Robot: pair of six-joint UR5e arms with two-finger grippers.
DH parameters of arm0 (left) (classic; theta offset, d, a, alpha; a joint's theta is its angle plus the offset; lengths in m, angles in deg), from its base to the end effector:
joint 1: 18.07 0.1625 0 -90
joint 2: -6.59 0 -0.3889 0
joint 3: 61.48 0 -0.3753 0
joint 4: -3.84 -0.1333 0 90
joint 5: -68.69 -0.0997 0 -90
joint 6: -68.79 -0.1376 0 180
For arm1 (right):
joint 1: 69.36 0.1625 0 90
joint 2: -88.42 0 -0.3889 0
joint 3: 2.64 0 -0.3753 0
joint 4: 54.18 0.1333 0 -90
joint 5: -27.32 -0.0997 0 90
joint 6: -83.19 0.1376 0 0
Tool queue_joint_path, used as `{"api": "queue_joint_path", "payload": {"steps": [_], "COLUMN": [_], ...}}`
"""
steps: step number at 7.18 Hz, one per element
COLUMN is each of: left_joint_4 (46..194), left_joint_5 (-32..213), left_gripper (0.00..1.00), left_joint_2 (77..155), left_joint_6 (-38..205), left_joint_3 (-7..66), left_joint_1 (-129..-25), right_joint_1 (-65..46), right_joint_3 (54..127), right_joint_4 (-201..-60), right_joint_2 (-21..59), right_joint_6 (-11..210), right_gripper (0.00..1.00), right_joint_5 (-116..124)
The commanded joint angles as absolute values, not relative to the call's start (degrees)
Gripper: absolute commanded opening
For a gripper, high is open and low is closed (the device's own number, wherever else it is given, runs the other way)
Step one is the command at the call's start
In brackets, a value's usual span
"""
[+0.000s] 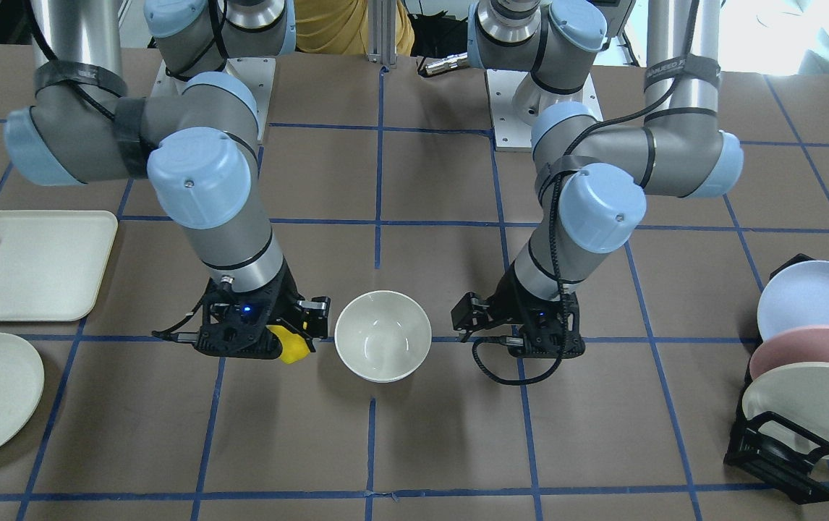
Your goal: Place bowl and put lemon in it
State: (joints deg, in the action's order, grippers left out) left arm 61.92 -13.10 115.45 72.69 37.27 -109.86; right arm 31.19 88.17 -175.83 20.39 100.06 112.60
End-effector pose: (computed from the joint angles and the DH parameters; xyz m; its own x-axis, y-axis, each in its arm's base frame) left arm -0.1706 -0.5629 0.2283 -0.9888 -0.0262 0.1472 -0.0362 0.9972 -0.0653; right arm 0.2541 -0.5744 0.2577 -0.9879 0.0953 -0.1226 0.1105 0.9861 -0.1240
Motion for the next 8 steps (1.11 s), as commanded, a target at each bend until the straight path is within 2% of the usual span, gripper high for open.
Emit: {"api": "queue_joint_path", "payload": {"steps": [1,4,8], "left_joint_4": [68.0,69.9,72.3], "left_joint_5": [-20.7,-20.3,-20.2], "left_gripper": [1.0,1.0,1.0], "left_joint_2": [110.2,108.0,106.2], "left_joint_6": [65.2,61.1,61.1], "left_joint_3": [36.6,36.2,36.5], "left_joint_1": [-107.7,-103.8,-103.8], "right_joint_1": [33.9,38.4,40.1], "right_joint_3": [88.2,88.1,88.9], "right_joint_4": [-178.9,-184.2,-184.3], "right_joint_2": [22.6,26.7,27.5], "right_joint_6": [104.0,112.0,113.3], "right_gripper": [0.0,0.0,0.02], "right_joint_5": [112.3,112.4,112.2]}}
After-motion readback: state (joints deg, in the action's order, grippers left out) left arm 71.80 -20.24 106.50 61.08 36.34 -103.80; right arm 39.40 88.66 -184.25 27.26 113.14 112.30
